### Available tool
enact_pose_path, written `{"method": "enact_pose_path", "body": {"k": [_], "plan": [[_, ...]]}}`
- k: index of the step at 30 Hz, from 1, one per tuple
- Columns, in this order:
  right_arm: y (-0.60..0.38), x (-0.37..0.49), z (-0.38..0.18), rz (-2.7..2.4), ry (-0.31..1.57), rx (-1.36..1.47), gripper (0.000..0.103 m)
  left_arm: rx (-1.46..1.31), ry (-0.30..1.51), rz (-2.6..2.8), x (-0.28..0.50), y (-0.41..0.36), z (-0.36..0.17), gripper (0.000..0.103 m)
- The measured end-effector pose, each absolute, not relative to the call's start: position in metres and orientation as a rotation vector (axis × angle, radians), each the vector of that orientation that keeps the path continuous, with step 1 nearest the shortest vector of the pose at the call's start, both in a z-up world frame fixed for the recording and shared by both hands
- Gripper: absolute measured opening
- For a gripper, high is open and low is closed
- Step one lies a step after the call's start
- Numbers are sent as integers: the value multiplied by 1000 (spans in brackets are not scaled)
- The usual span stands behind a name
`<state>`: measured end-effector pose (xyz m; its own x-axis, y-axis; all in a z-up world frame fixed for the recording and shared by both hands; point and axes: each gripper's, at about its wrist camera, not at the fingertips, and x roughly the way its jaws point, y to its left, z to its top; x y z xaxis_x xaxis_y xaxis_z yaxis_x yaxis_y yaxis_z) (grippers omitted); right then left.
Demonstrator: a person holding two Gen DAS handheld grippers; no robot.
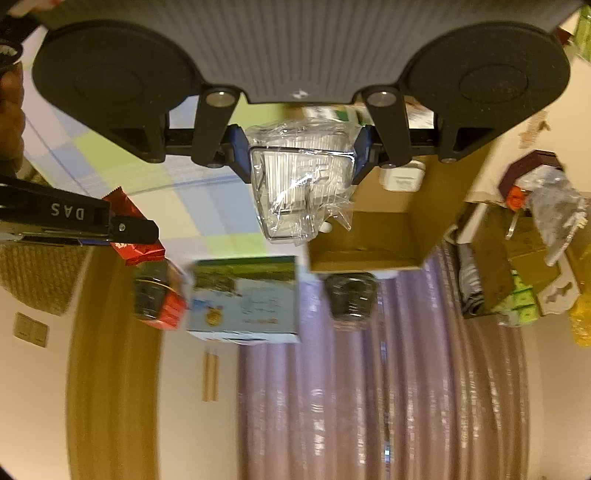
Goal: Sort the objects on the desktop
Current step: 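Carry the held clips and red packet over the cardboard box, then open both tools to drop the clips and red packet into the box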
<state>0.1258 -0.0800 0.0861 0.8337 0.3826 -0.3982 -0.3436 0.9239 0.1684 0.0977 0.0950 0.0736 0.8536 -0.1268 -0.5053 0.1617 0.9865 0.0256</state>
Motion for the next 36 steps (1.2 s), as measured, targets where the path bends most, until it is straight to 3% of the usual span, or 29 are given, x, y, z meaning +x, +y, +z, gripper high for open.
{"method": "enact_pose_path", "body": {"k": [13,33,35,36], "plan": [[2,179,74,484,495,90,25,86,581,-67,152,176,66,49],[12,206,46,476,550,97,25,75,636,-119,189,190,35,50],[12,207,46,476,551,100,25,75,635,-123,192,191,33,53],[12,208,46,475,551,100,25,76,624,-120,192,192,34,60]]}}
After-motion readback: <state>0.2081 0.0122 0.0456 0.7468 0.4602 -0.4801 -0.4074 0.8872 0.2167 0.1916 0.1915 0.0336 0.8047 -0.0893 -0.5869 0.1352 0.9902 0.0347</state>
